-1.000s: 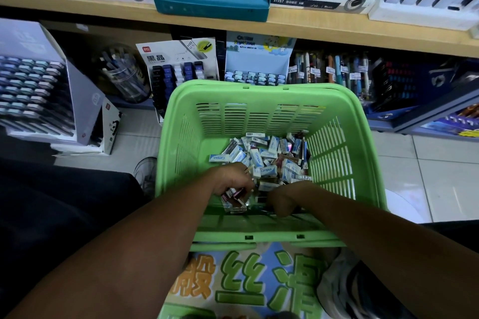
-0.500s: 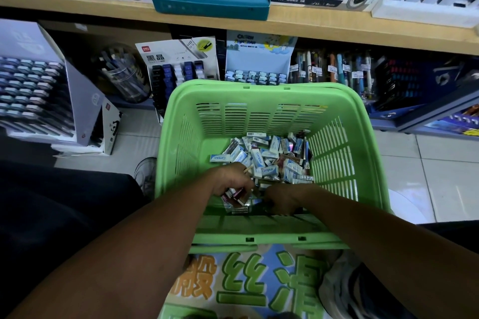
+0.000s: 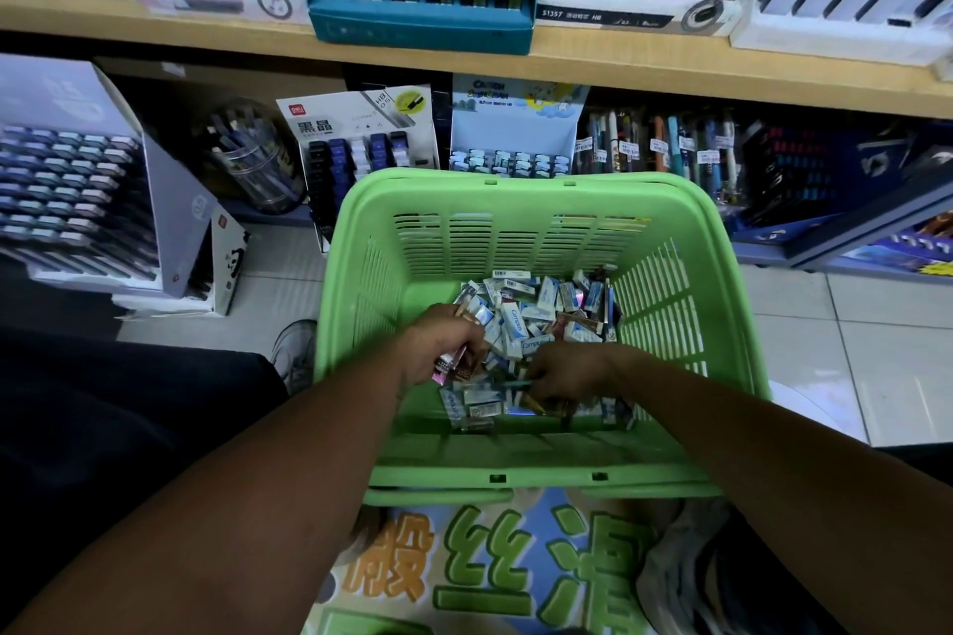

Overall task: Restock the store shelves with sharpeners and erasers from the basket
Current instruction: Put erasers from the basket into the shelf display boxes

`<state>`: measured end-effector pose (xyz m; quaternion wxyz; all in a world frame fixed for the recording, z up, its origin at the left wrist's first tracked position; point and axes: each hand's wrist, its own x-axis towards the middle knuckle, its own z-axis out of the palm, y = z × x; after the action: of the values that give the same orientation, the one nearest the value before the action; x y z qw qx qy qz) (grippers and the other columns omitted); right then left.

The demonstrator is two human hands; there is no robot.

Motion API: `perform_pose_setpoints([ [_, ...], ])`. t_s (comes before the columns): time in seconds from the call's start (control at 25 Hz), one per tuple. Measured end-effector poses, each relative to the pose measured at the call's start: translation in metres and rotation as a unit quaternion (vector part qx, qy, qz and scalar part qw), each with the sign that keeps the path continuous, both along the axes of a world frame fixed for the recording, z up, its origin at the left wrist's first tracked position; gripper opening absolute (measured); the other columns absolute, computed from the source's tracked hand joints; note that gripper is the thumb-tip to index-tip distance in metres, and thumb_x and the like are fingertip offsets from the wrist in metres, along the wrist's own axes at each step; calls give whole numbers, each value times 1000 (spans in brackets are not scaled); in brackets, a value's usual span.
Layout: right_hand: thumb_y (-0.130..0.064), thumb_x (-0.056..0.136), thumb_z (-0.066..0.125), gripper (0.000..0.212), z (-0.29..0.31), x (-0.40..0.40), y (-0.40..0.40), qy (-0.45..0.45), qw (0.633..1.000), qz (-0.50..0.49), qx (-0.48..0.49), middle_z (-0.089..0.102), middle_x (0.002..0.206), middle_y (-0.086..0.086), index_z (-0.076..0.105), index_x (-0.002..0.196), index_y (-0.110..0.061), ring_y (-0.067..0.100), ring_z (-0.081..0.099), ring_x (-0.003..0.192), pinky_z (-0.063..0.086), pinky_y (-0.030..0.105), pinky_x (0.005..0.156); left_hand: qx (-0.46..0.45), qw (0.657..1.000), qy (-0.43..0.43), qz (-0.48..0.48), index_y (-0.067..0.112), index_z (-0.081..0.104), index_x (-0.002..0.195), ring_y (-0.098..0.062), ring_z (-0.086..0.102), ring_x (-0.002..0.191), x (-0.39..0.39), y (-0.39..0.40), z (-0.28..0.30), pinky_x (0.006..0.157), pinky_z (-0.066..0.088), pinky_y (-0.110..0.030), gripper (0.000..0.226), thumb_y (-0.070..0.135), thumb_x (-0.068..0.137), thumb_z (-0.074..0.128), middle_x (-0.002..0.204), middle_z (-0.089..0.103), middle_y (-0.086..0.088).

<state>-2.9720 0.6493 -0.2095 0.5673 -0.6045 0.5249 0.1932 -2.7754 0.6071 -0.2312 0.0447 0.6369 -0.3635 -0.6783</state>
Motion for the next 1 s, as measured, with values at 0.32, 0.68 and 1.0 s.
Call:
perform_pose_setpoints([
  [0.32,-12,97,60,22,28,-10,-11,-131,941,-313,-21,61,72,12,68,82,2,22,59,66,49,34,62,14,977,90,192,2,61,103,-27,65,64,2,-4,25,58,54,-34,16,-3,88,55,87,65,-16],
  [0.68,-19,102,53,17,95,24,-26,-81,888,-409,-191,66,83,8,64,97,-8,14,61,64,47,20,49,-1,946,233,228,4,59,101,-24,63,68,-43,-12,100,70,55,-38,11,3,90,60,79,63,-9],
  [1.0,-16,99,58,16,177,-14,-18,-259,822,-469,-194,72,98,9,65,107,-4,21,71,90,59,41,89,-90,922,298,230,10,63,120,-31,73,94,-58,-16,186,86,58,-44,46,-2,78,76,102,76,-16],
])
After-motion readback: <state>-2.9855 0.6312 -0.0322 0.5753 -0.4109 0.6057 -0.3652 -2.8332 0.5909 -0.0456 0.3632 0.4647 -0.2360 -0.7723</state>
